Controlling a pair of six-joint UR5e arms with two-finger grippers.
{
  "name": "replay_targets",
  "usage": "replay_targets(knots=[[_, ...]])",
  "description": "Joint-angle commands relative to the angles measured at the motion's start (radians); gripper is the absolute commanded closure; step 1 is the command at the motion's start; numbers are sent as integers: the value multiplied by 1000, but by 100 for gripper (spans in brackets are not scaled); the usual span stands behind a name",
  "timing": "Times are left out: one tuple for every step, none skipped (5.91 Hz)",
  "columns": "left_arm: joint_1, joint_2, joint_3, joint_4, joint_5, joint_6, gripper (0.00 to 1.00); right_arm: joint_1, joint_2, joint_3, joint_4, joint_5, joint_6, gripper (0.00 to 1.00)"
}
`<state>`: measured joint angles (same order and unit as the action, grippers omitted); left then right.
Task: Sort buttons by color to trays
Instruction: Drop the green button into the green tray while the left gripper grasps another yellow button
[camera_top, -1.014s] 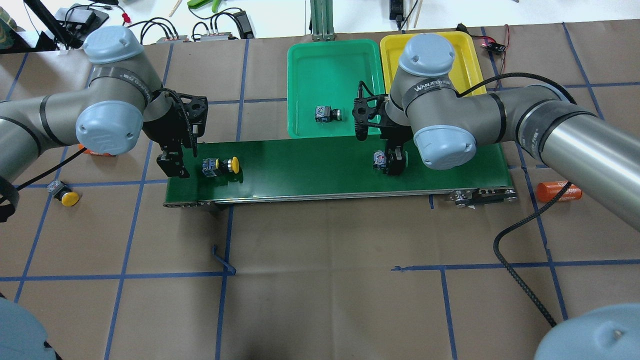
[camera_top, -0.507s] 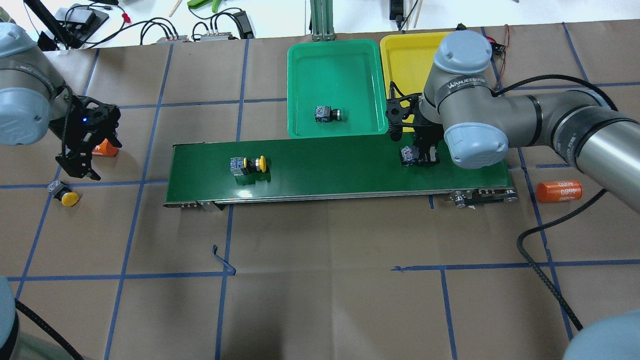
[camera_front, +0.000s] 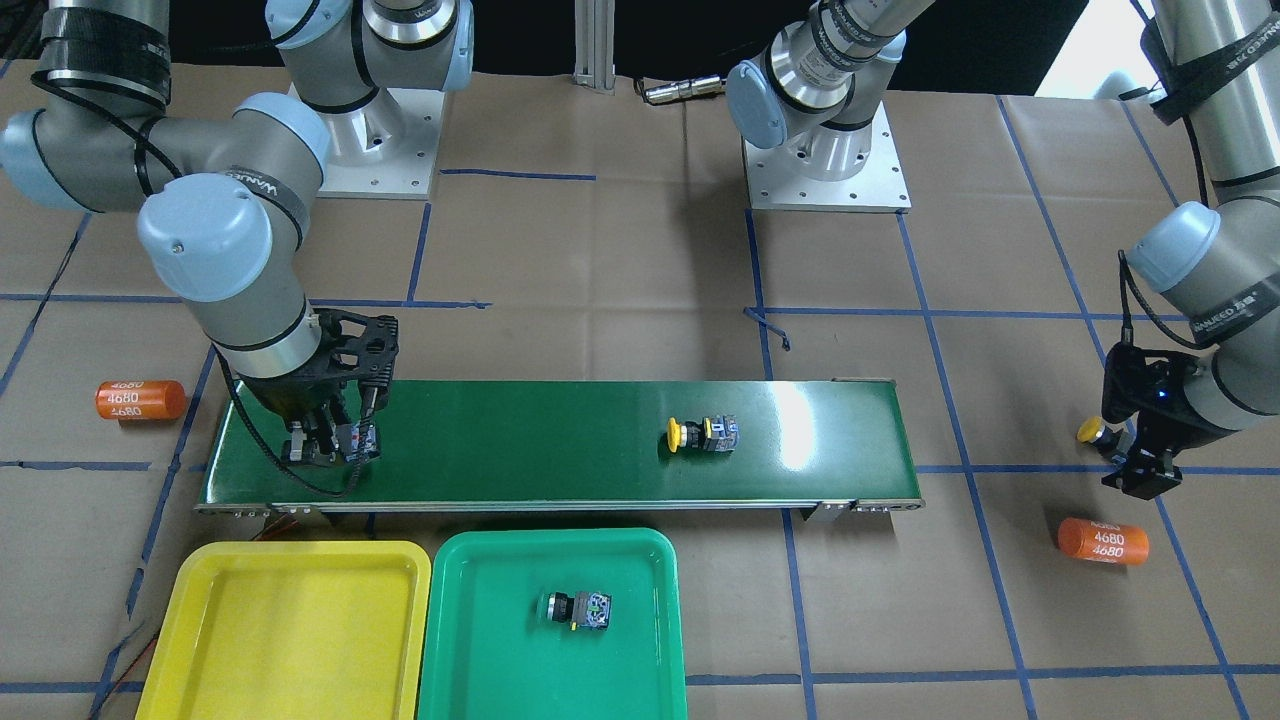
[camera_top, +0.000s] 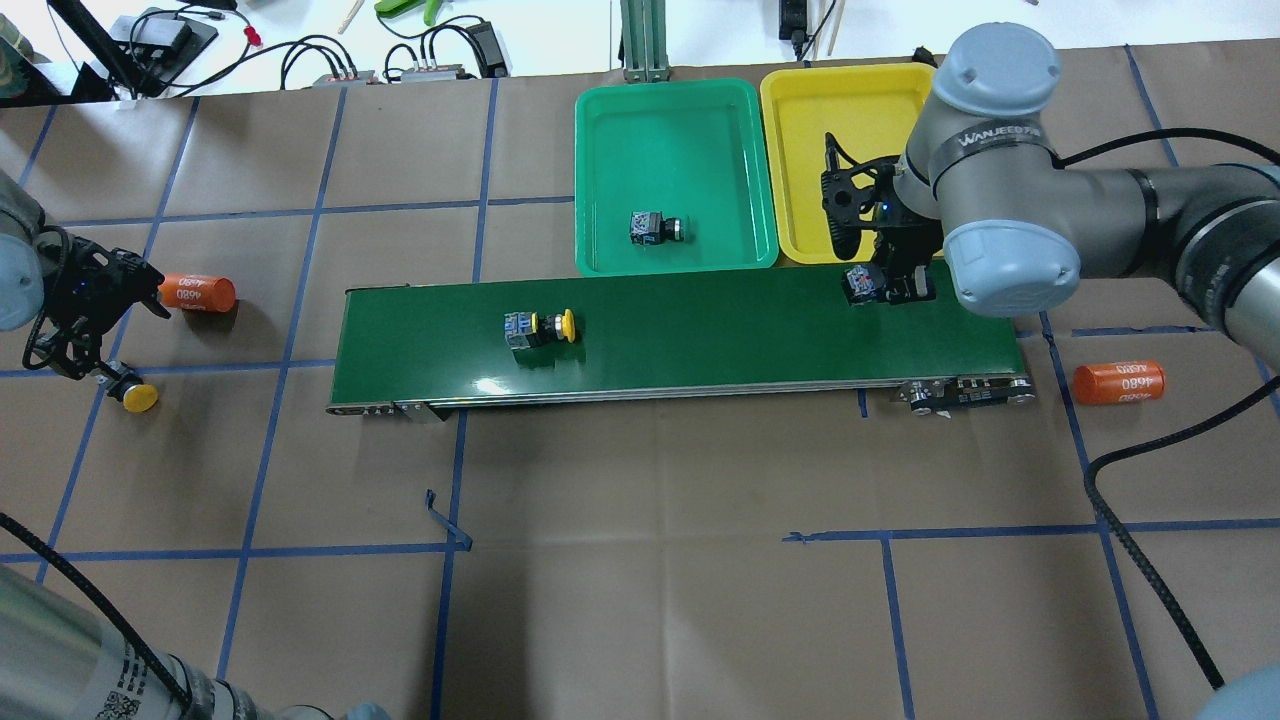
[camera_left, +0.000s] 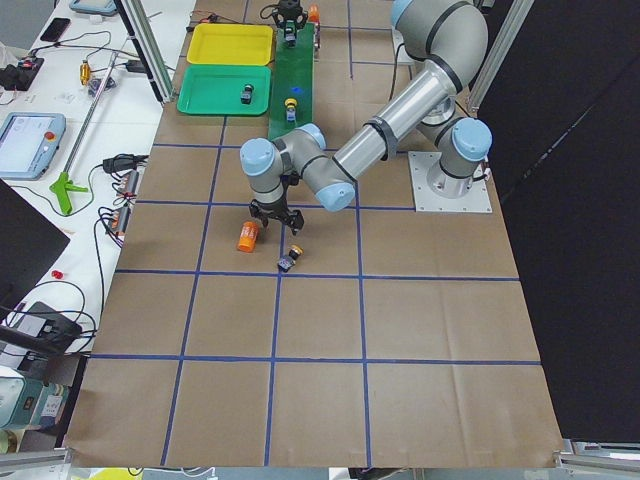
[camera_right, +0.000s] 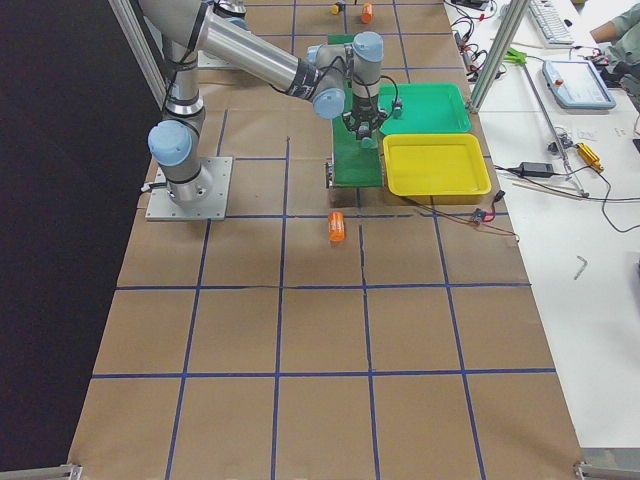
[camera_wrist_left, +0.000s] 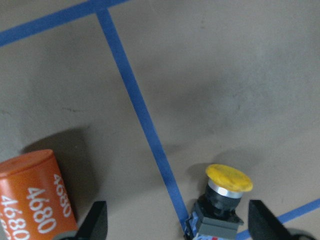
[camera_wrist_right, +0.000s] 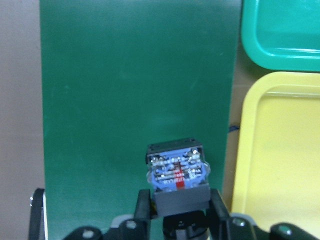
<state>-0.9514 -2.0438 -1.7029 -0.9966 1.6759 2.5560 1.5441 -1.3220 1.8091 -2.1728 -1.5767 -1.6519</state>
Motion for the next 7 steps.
replay_targets(knots=[[25, -41, -4, 47, 2, 44, 4, 14, 62, -153, 1, 89, 4, 89], [26, -53, 3, 50, 2, 46, 11, 63, 136, -233, -13, 105, 23, 89], [40, -59, 3, 47, 10, 46, 11, 114, 233, -342, -18, 137, 90, 89], [63, -62, -3, 47, 10, 44, 11, 154, 341, -455, -21, 183, 142, 89], [69, -64, -14, 47, 10, 44, 9, 186, 433, -529, -56, 223, 180, 82], [86, -70, -15, 49, 4, 46, 24, 207, 482, -534, -120, 301, 226, 5], [92, -69, 8, 47, 8, 38, 96, 206, 474, -534, -119, 302, 233, 0]])
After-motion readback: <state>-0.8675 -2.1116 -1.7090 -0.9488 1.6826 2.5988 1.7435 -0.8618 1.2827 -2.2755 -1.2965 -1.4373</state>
